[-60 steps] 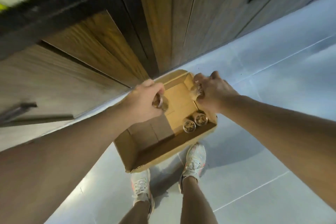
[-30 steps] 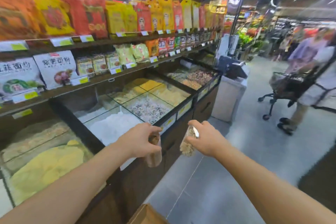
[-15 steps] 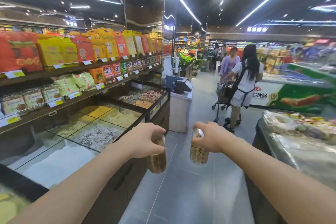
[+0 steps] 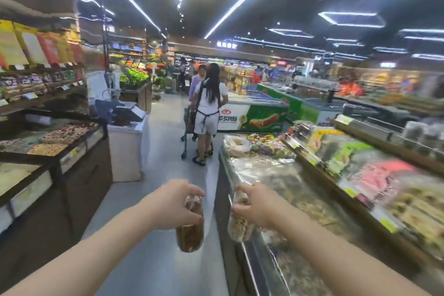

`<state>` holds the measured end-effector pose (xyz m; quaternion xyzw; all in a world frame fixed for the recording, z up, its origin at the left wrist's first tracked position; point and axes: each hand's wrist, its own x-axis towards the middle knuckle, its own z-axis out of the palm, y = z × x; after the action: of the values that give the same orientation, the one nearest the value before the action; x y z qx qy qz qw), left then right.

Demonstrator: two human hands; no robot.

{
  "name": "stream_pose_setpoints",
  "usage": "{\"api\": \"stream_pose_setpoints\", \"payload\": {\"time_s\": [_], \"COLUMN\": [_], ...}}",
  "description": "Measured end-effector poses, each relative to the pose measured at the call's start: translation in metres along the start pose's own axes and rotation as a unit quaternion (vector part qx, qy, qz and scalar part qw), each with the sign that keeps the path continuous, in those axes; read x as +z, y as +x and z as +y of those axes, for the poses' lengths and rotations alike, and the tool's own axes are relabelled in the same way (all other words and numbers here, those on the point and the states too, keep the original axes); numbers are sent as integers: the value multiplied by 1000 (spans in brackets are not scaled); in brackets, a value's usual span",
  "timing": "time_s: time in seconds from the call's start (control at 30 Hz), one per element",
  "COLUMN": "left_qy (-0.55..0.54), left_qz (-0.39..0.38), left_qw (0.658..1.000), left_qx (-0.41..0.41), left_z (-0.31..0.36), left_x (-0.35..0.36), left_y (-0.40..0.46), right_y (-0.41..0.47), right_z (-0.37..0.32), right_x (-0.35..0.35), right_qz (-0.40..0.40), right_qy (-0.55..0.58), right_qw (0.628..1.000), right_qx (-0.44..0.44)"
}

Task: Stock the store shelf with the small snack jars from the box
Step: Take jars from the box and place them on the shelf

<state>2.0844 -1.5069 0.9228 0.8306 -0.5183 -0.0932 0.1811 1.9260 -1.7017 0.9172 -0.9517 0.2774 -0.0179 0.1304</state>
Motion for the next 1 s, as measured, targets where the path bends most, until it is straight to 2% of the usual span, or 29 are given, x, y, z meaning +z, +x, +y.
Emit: {"api": "stream_pose_setpoints", "payload": {"time_s": [0.23, 0.43, 0.63, 1.0], "left_qy": [13, 3, 14, 1], "left_qz": [-59, -120, -159, -228], "left_qw": [988, 960, 904, 790], "left_qx": [140, 253, 395, 569], "left_z": [138, 247, 339, 473], "left_x": [72, 119, 151, 220], "left_y": [81, 138, 176, 188], "right_y": [-87, -156, -216, -336], "right_z": [138, 226, 281, 314], "right_x": [-27, -46, -56, -47], "right_qz": [38, 55, 90, 138], "right_qy": [1, 2, 7, 48], "right_qw": [988, 952, 899, 767], "right_qx": [152, 300, 428, 625]}}
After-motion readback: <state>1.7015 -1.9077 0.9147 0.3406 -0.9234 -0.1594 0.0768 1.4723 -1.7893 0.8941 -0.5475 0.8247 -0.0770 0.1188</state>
